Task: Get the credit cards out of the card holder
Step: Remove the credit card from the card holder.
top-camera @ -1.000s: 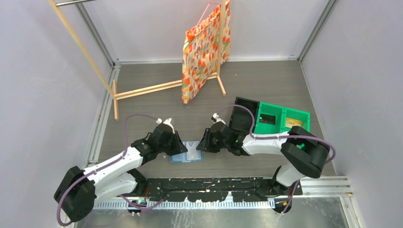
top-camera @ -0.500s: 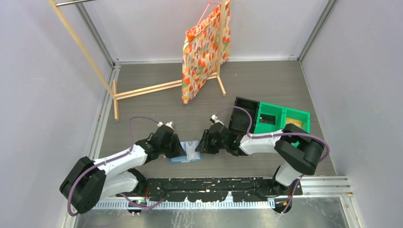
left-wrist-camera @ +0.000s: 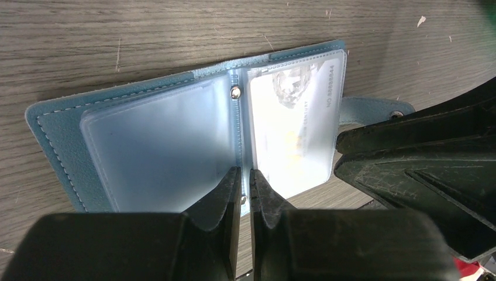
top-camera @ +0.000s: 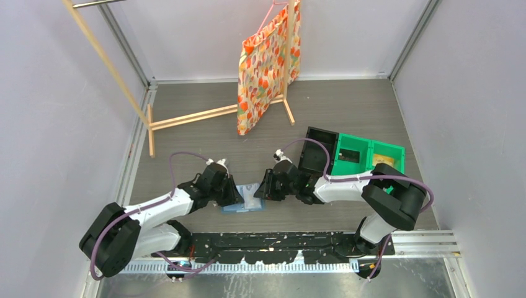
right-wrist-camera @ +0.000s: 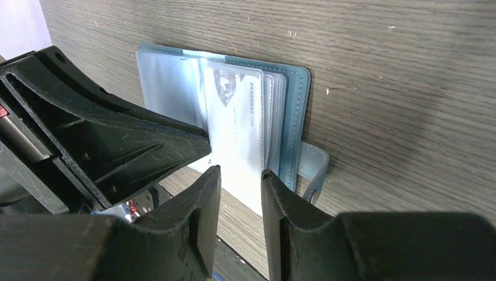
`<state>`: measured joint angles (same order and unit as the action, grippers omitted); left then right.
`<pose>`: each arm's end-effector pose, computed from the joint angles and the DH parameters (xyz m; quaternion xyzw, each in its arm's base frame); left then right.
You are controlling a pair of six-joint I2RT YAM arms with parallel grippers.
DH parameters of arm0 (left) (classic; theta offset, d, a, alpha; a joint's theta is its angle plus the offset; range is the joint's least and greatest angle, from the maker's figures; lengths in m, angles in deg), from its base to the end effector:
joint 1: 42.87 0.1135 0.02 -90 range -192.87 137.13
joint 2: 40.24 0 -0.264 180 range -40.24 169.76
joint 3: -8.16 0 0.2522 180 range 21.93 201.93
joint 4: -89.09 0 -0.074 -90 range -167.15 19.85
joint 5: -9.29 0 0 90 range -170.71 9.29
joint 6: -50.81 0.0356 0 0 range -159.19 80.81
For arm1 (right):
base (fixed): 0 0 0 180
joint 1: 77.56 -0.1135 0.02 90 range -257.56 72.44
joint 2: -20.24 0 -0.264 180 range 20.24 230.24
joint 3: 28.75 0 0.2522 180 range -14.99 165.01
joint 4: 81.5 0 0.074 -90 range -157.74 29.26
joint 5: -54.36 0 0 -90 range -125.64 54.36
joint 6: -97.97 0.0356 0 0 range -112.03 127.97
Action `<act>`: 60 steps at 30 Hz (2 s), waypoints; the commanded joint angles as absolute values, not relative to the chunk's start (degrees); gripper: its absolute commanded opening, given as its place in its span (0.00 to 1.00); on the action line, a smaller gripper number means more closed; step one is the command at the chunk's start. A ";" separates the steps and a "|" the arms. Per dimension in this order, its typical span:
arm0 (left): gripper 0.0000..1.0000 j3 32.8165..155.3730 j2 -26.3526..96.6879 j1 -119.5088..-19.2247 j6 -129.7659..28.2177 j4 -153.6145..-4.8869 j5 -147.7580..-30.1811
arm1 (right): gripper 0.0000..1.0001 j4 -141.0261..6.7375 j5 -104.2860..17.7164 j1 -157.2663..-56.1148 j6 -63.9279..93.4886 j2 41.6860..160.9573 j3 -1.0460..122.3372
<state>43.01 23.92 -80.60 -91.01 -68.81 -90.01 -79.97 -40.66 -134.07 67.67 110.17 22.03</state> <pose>0.1491 -0.1226 0.1423 -0.0888 0.9369 -0.2863 0.1799 0.1620 0.2505 0.1469 0.0070 0.9081 0.3749 0.1864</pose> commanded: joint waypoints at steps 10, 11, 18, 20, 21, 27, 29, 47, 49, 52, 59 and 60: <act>0.12 42.05 22.99 -79.99 -89.53 -68.43 -89.18 | 0.37 -87.02 -44.65 -134.38 68.93 113.04 22.65; 0.12 42.05 22.82 -79.96 -89.35 -68.24 -89.17 | 0.37 -88.04 -45.22 -134.35 69.32 113.30 22.57; 0.12 41.45 21.07 -79.70 -89.43 -67.54 -89.44 | 0.37 -92.76 -46.63 -134.43 71.37 112.69 20.98; 0.12 41.34 20.37 -79.65 -89.34 -67.07 -89.20 | 0.37 -92.69 -46.74 -134.49 71.11 112.15 21.04; 0.12 41.33 19.92 -79.69 -89.23 -66.78 -89.10 | 0.37 -92.51 -46.94 -134.46 70.89 112.02 21.23; 0.13 41.22 18.54 -79.34 -88.77 -65.40 -89.01 | 0.11 -90.74 -45.33 -134.44 70.78 112.32 21.96; 0.13 41.11 18.24 -79.34 -88.76 -65.33 -88.99 | 0.07 -90.33 -45.16 -134.44 70.90 112.64 22.14; 0.11 41.70 12.26 -79.26 -88.85 -60.82 -88.44 | 0.25 -92.16 -46.20 -134.44 68.95 109.13 21.75; 0.11 42.12 10.38 -79.26 -88.70 -59.23 -88.02 | 0.25 -91.92 -46.11 -134.44 68.63 109.28 21.98; 0.11 42.23 7.67 -79.19 -88.76 -57.22 -87.30 | 0.25 -91.80 -46.76 -134.50 68.28 110.48 22.81; 0.14 41.55 4.40 -79.08 -89.54 -55.16 -86.77 | 0.25 -93.87 -48.95 -134.49 69.04 113.04 24.17; 0.16 41.46 4.00 -79.01 -89.62 -55.15 -86.77 | 0.25 -94.23 -49.40 -134.55 69.16 113.19 24.51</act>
